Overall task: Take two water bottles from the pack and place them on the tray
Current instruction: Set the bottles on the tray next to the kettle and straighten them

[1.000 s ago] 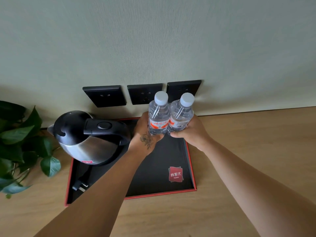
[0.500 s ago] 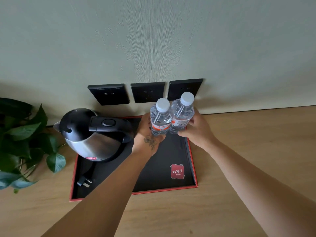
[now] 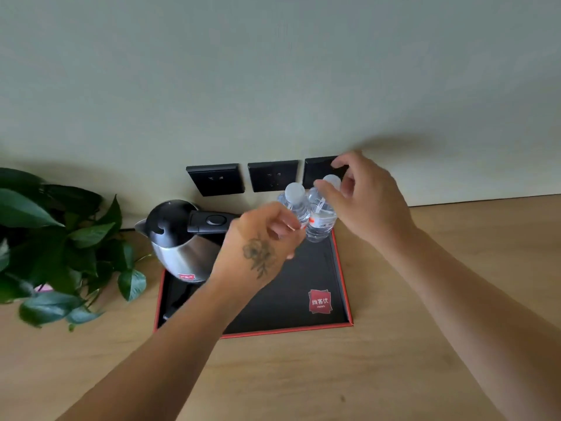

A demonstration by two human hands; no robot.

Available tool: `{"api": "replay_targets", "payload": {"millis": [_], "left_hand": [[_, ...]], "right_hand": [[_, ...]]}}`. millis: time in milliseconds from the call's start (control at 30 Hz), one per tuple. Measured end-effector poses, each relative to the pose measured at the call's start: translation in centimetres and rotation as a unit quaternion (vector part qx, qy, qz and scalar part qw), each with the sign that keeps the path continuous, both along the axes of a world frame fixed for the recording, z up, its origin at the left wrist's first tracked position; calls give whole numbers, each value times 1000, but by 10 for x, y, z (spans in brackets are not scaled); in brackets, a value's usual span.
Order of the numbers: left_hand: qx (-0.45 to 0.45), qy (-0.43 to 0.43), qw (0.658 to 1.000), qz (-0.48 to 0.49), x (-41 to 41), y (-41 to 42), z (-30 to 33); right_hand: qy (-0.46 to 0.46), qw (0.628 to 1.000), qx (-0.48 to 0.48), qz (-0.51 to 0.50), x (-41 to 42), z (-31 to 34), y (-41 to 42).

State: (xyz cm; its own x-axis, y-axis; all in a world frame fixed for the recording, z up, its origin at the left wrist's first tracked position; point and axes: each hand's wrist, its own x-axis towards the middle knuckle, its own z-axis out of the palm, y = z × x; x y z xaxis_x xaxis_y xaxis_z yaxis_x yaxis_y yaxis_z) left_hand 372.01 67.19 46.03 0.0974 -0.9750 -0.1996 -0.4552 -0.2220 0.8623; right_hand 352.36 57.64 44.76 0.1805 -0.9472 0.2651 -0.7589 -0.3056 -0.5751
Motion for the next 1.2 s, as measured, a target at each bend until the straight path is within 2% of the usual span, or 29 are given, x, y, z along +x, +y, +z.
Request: {"api": "replay_targets", "payload": {"millis": [67, 100, 167, 300, 467, 633, 833, 1200], "left_hand": [[-168, -134, 977, -10, 9, -14, 20], [-205, -190, 960, -35, 11, -23, 27], [-189, -238, 947, -103, 17, -41, 33], [-127, -268, 933, -206, 15, -66, 27], [-96, -256, 951, -144, 17, -77, 12], [-96, -271, 950, -120, 22, -81, 9], [-96, -315, 930, -162, 13, -88, 15], [-86, -313, 932, -161, 7, -87, 14]], "right_hand": [[76, 997, 10, 9, 4, 8, -5], [107, 994, 7, 13, 5, 10, -7], [154, 988, -1, 19, 7, 14, -10], [195, 978, 8, 69, 5, 17, -15], [227, 968, -7, 106, -2, 21, -23], [251, 953, -34, 163, -3, 19, -24], [263, 943, -45, 200, -8, 22, -24], [304, 918, -40, 253, -17, 27, -28]]}}
